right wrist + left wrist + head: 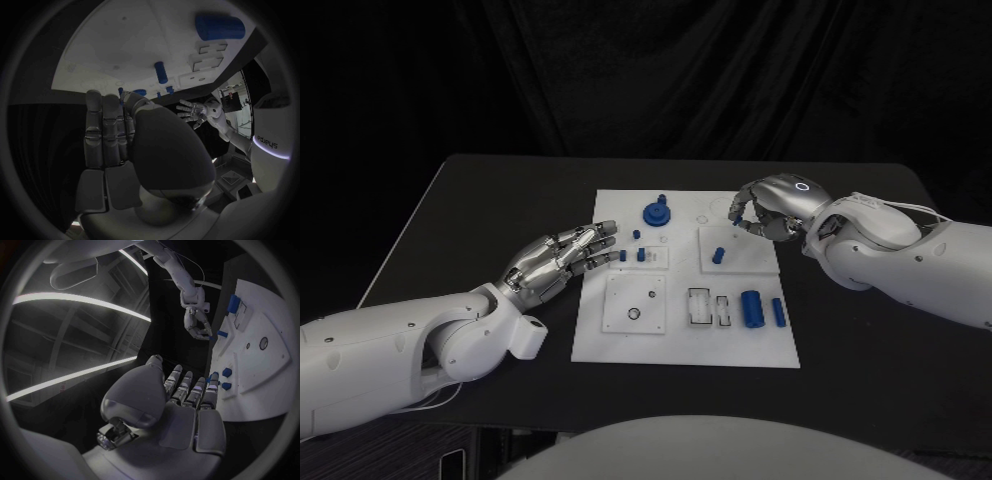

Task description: Assemble the parts on the task board

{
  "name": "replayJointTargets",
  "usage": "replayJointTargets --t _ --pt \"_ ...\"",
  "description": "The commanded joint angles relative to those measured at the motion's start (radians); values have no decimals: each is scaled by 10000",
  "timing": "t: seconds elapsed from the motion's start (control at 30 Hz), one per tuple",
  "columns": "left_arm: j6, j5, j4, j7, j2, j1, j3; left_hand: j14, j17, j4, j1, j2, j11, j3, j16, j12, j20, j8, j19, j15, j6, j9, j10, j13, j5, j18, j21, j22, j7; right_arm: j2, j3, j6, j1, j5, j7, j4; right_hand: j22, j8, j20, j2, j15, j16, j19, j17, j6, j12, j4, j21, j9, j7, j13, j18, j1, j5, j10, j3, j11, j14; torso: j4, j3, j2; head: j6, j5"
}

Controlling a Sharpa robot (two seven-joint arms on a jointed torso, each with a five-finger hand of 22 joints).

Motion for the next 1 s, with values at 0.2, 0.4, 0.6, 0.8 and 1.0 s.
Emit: replayJointTargets --t 0.2,0.4,0.6,0.8,1.0 --pt "-25 53 60 1335 -21 -13 7 18 9 140 -7 51 22 4 38 56 -8 53 98 48 124 16 75 14 -51 -196 42 -11 58 -431 3 321 302 38 -562 1455 283 -69 -1 -12 64 -92 -120 -31 -99 -108 36 0 46 -13 -30 49 -135 -159 15 34 82 3 -6 -15 7 -2 57" --pt "-51 53 70 1430 -41 -13 7 1 6 314 -188 94 34 -67 42 72 -24 49 87 36 113 9 80 13 -241 -199 29 -72 65 -370 -18 748 343 38 -652 2254 288 -66 19 -17 79 -13 -104 99 -106 -156 96 60 81 -5 -40 40 -209 -232 16 35 93 67 9 -15 4 -2 84" --pt "-175 52 53 1666 -73 -12 8 -107 -11 363 -2138 223 217 -666 -8 100 -73 -39 -64 -86 -217 -36 103 12 -2993 -125 -69 -370 -245 -27 -32 1170 309 -52 -669 2534 281 -93 31 -15 85 18 -100 141 -161 -215 105 53 100 -1 -54 49 -209 -267 -19 67 102 95 7 -7 1 -2 142" --pt "-259 51 13 1855 -105 -11 8 -273 -40 347 -2468 218 155 -609 -123 -10 -119 -177 -221 -187 -898 -113 -28 -9 -3489 -66 -129 -585 -507 478 -35 1435 180 -487 -725 2509 279 -101 36 -25 89 14 -104 136 -177 -233 107 45 105 6 -58 51 -217 -270 -31 69 109 87 12 2 2 -2 220" --pt "-261 51 -20 1915 -140 -10 9 -320 -46 344 -2502 221 112 -539 -151 -36 -122 -174 -261 -215 -928 -112 -69 -13 -3313 -38 -140 -630 -573 972 -34 1596 -28 -611 -737 2336 277 -101 37 -24 90 24 -106 154 -177 -235 108 40 107 6 -58 52 -218 -271 -30 70 110 94 21 -9 -12 -2 301"
